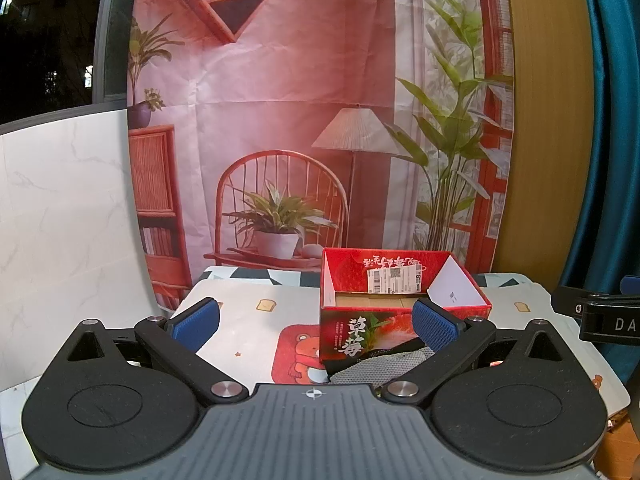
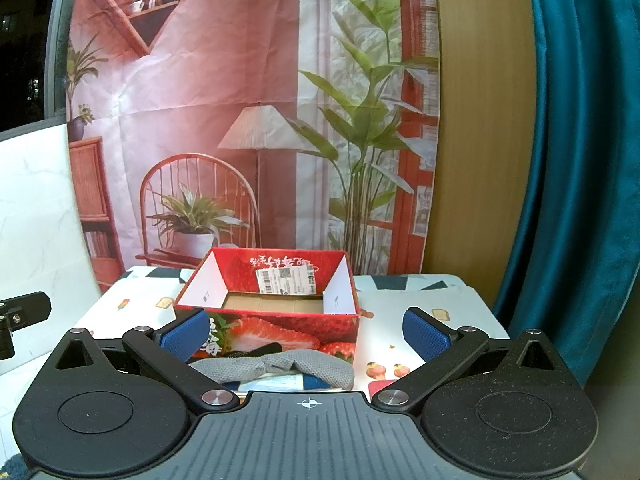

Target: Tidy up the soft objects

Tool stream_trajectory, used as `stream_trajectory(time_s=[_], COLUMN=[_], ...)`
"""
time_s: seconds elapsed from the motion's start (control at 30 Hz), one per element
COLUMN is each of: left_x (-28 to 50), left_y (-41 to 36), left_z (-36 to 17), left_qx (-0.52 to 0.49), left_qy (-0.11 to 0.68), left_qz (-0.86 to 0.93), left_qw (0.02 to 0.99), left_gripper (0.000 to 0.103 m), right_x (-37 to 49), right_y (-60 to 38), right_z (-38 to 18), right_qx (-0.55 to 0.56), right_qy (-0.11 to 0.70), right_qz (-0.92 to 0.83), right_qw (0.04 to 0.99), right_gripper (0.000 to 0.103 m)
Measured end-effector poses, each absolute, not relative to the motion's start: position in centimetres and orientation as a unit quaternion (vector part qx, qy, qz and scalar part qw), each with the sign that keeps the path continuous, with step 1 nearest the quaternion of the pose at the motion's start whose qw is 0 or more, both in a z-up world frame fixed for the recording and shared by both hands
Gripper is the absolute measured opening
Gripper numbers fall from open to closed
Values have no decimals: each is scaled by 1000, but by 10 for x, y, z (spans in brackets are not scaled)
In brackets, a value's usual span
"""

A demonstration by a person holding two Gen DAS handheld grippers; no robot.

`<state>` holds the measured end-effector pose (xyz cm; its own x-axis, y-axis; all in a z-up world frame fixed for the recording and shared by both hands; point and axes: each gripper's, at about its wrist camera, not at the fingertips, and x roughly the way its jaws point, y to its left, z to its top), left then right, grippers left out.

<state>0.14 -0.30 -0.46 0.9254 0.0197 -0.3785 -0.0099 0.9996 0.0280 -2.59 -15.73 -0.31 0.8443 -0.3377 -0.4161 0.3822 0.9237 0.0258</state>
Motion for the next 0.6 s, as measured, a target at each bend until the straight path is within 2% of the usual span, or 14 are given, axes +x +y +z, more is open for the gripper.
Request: stream_trajectory(time_s=[0.4, 0.6], left_x=[8, 14], left_y=[0, 5], left_z=[-10, -17], left_qx=[-10, -15], left_qy=[205, 170], left_qz=[-2, 8], left_qw=[979, 985], left_gripper=[103, 103], right_x=[-27, -28], right_y=[-160, -172], right_z=[-14, -33], right_qx=[59, 109], right_qy=[201, 175], right_qz=[-176, -152], right_qw=[962, 967], right_gripper=[103, 103])
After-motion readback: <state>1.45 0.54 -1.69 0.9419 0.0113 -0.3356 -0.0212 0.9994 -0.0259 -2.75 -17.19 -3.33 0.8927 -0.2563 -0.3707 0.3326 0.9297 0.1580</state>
